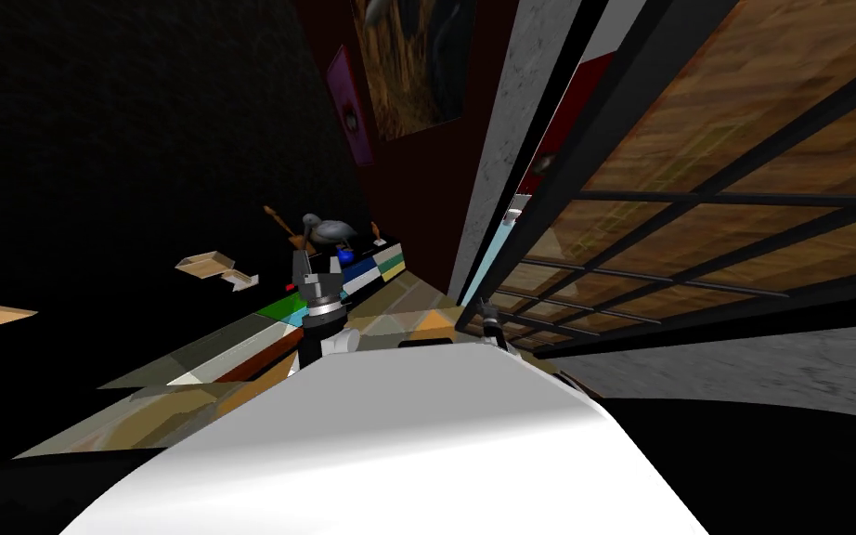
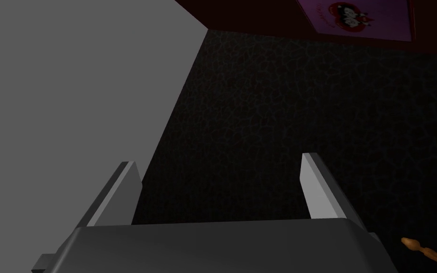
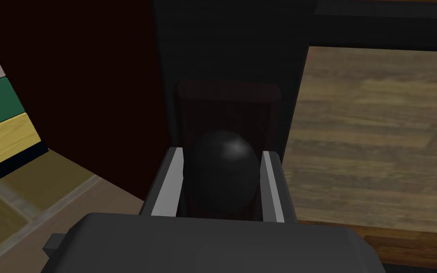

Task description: Pull the door open

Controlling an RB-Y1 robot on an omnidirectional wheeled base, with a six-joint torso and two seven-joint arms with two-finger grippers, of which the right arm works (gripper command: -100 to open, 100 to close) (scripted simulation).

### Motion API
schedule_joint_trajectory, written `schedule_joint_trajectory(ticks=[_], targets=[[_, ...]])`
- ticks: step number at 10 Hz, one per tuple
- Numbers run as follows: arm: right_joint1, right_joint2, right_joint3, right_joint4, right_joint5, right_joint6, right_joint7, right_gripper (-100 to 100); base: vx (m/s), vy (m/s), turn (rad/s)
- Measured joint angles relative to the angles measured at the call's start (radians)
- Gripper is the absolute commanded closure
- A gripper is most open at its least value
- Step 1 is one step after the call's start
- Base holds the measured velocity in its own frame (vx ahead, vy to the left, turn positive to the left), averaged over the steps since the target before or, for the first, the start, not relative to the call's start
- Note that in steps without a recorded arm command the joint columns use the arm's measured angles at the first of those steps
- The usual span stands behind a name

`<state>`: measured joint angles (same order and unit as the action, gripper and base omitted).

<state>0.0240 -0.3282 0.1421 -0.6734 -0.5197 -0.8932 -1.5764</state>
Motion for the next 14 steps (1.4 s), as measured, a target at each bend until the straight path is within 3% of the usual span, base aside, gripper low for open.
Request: schedule_joint_trajectory(ticks=[3, 5, 7, 10, 11, 14], targets=[[0.008, -0.011, 0.027, -0.002, 0.016, -0.008, -0.025, 100, -0.181, 0.013, 0.046], [0.009, -0.029, 0.050, 0.006, 0.027, -0.026, -0.049, 100, -0.236, -0.028, 0.088], [0.039, -0.047, 0.081, -0.024, 0.042, -0.035, -0.072, 100, -0.219, -0.064, 0.078], [0.054, -0.076, 0.125, -0.031, 0.063, -0.063, -0.113, 100, -0.206, -0.009, 0.053], [0.058, -0.076, 0.128, -0.029, 0.065, -0.062, -0.116, 100, -0.091, 0.005, 0.020], [0.091, -0.109, 0.164, -0.022, 0.086, -0.120, -0.155, 100, -0.100, -0.009, 0.003]])
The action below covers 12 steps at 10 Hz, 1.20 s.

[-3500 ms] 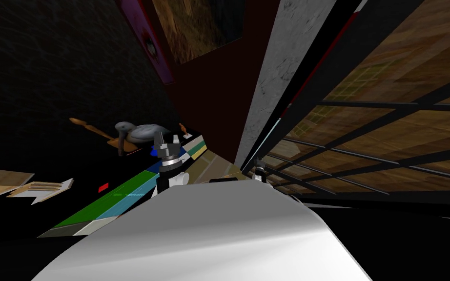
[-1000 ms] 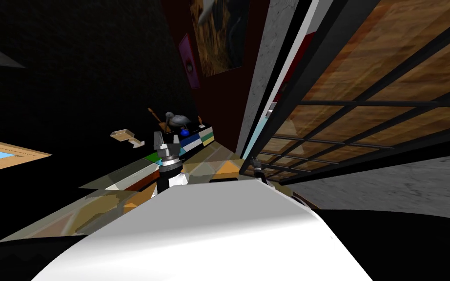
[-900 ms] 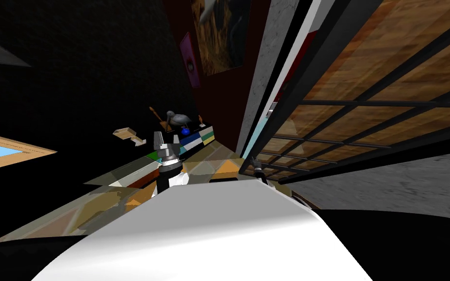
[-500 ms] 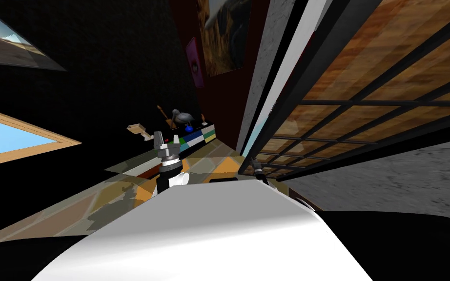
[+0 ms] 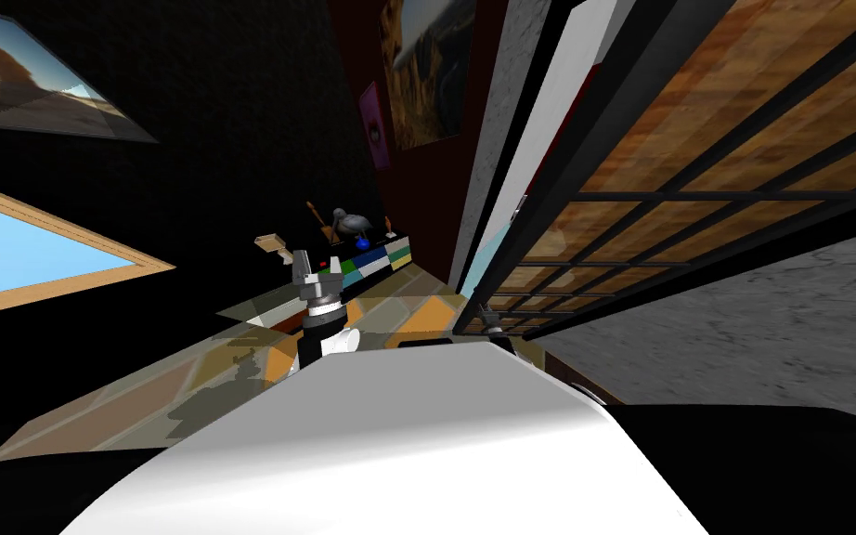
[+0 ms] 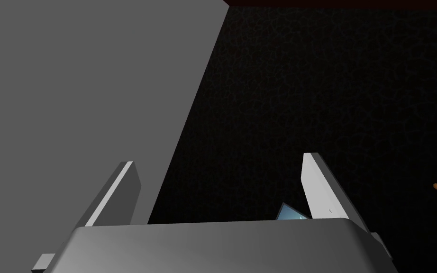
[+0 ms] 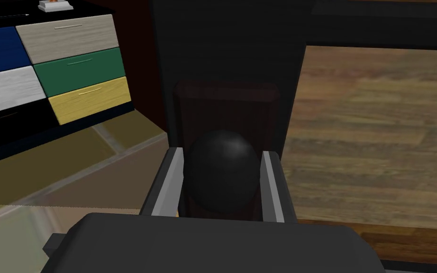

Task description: Pull the door open

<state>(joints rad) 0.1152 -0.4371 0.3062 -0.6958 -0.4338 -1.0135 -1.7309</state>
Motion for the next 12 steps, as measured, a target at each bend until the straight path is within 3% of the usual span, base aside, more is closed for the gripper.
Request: schedule_joint_trajectory(ticks=[7, 9, 12], targets=[[0.090, -0.075, 0.078, -0.028, 0.046, -0.111, -0.076, 100, -0.088, -0.024, 0.003], [0.097, -0.085, 0.096, -0.007, 0.057, -0.146, -0.097, 100, -0.033, -0.023, 0.004], [0.112, -0.099, 0.108, -0.004, 0.069, -0.175, -0.103, 100, -0.016, 0.032, -0.061]])
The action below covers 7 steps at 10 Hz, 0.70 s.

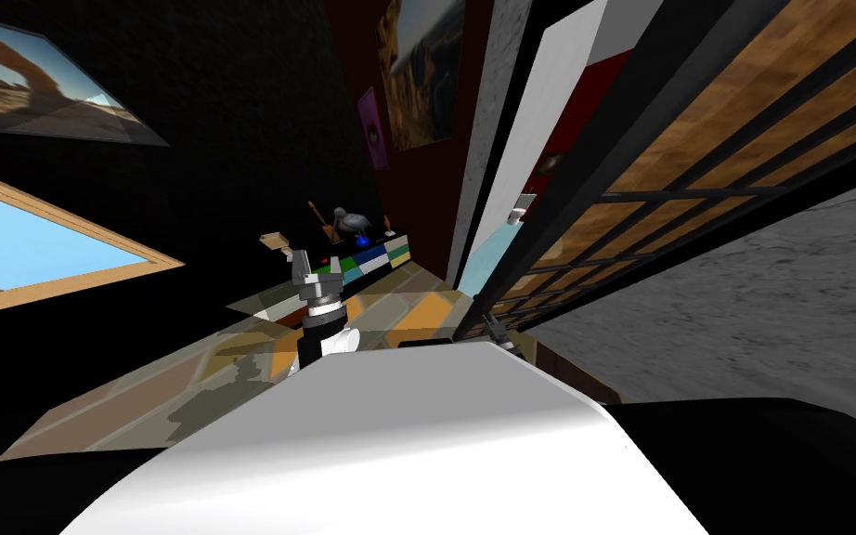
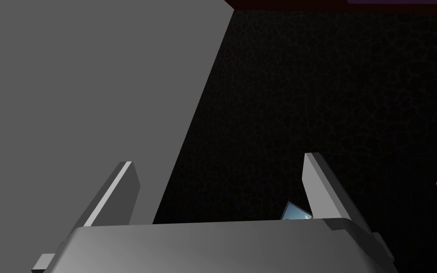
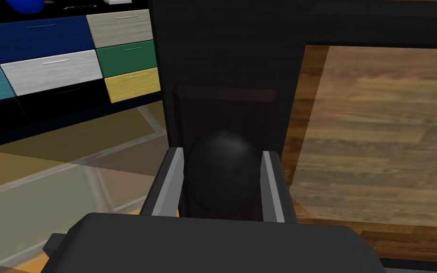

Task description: Pull the door open

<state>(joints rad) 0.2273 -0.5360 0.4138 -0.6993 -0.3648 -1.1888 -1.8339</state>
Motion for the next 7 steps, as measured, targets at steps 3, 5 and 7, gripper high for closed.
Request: schedule_joint_trajectory(ticks=[3, 5, 7], targets=[[0.010, -0.013, 0.019, 0.027, 0.020, -0.056, -0.008, 100, -0.031, 0.029, -0.040], [0.024, -0.020, 0.037, 0.039, 0.037, -0.096, -0.014, 100, -0.038, 0.016, -0.052], [0.030, -0.027, 0.050, 0.051, 0.048, -0.123, -0.018, 100, -0.027, -0.021, -0.020]])
